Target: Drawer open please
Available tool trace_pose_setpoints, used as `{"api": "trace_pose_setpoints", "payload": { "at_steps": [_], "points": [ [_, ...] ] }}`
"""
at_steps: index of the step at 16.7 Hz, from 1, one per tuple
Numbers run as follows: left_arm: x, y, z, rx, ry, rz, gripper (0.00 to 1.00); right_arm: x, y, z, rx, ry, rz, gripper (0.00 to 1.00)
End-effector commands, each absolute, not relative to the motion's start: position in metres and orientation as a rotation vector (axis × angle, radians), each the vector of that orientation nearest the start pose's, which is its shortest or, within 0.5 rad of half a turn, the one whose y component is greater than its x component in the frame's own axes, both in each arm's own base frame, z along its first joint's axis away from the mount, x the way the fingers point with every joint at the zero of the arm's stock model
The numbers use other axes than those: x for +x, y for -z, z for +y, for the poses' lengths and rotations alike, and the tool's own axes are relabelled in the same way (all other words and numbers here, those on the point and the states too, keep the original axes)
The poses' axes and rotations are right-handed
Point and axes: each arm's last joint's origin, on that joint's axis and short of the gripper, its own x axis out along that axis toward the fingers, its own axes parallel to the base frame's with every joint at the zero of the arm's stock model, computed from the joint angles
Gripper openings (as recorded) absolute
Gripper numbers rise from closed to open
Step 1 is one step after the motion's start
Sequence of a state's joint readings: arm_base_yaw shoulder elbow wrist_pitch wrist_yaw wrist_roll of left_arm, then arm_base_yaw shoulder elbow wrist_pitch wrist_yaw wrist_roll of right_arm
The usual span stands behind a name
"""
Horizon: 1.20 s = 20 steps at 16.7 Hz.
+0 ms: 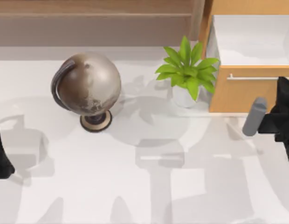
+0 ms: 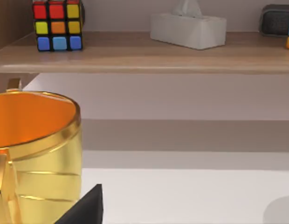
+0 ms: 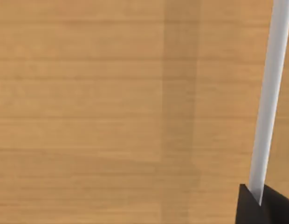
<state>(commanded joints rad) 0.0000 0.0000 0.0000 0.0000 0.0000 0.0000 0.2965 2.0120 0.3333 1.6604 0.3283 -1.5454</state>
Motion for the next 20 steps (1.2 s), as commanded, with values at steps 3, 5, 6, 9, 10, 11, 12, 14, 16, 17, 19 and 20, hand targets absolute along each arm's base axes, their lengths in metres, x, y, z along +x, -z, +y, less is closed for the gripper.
{"api": "trace_pose_setpoints", "payload": {
  "at_steps": [3,5,6,9,10,11,12,14,16,17,19,20],
  "points": [
    [0.1057,-0.1600,-0.0012,0.000,0.000,0.000,1.00,0.2430,-0.0869,0.0690,-1.567,0.003,0.021,0.00],
    [0.1057,-0.1600,-0.0012,0.000,0.000,0.000,1.00,0.2428,-0.0869,0.0690,-1.567,0.003,0.021,0.00],
    [0.1057,-0.1600,-0.0012,0.000,0.000,0.000,1.00,0.2428,-0.0869,0.0690,-1.567,0.003,0.021,0.00],
    [0.1057,-0.1600,-0.0012,0.000,0.000,0.000,1.00,0.2428,-0.0869,0.0690,-1.567,0.003,0.021,0.23],
    [0.1057,-0.1600,-0.0012,0.000,0.000,0.000,1.00,0.2428,-0.0869,0.0690,-1.567,0.003,0.021,0.30],
    [0.1057,-0.1600,-0.0012,0.000,0.000,0.000,1.00,0.2428,-0.0869,0.0690,-1.567,0.003,0.021,0.38],
    [0.1057,-0.1600,-0.0012,0.000,0.000,0.000,1.00,0.2428,-0.0869,0.0690,-1.567,0.003,0.021,0.45],
    [0.1057,-0.1600,-0.0012,0.000,0.000,0.000,1.00,0.2428,-0.0869,0.0690,-1.567,0.003,0.021,0.60],
    [0.1057,-0.1600,-0.0012,0.000,0.000,0.000,1.00,0.2428,-0.0869,0.0690,-1.567,0.003,0.021,0.75],
    [0.1057,-0.1600,-0.0012,0.000,0.000,0.000,1.00,0.2428,-0.0869,0.0690,-1.567,0.003,0.021,0.83],
    [0.1057,-0.1600,-0.0012,0.000,0.000,0.000,1.00,0.2428,-0.0869,0.0690,-1.567,0.003,0.021,0.98],
    [0.1057,-0.1600,-0.0012,0.000,0.000,0.000,1.00,0.2428,-0.0869,0.0690,-1.567,0.003,0.021,1.00]
  ]
}}
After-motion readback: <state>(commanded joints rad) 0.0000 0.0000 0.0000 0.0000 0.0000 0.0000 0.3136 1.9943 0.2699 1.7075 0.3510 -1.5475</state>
